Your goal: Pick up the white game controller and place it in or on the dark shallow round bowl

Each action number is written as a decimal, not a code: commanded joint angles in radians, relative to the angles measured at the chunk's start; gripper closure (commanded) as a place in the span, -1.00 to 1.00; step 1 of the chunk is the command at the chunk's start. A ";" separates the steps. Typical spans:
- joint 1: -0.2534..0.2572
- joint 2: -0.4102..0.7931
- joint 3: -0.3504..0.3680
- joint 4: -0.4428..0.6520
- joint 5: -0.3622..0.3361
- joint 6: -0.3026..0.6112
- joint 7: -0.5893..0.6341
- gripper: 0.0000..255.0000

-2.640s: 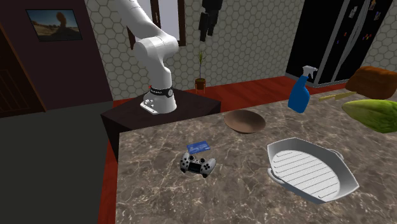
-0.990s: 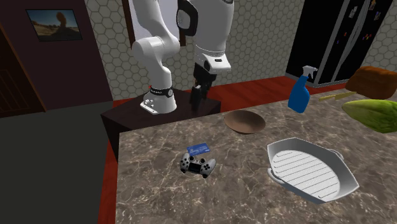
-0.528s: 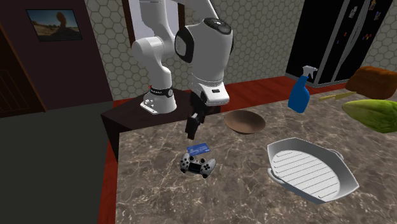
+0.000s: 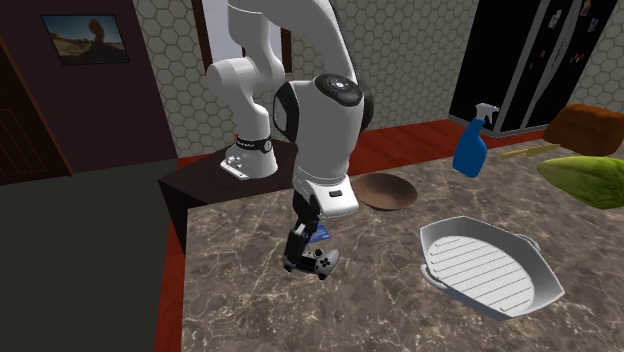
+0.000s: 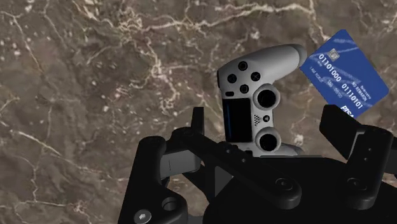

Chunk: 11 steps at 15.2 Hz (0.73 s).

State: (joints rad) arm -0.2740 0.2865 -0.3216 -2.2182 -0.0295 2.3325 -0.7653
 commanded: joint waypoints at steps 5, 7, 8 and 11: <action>-0.017 0.068 0.008 -0.010 0.023 0.077 -0.022 -1.00; -0.021 0.084 0.011 -0.014 0.028 0.097 -0.025 -1.00; -0.021 0.084 0.011 -0.014 0.028 0.097 -0.025 -1.00; -0.021 0.084 0.011 -0.014 0.028 0.097 -0.025 -1.00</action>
State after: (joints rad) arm -0.2946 0.3694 -0.3109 -2.2322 -0.0017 2.4284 -0.7905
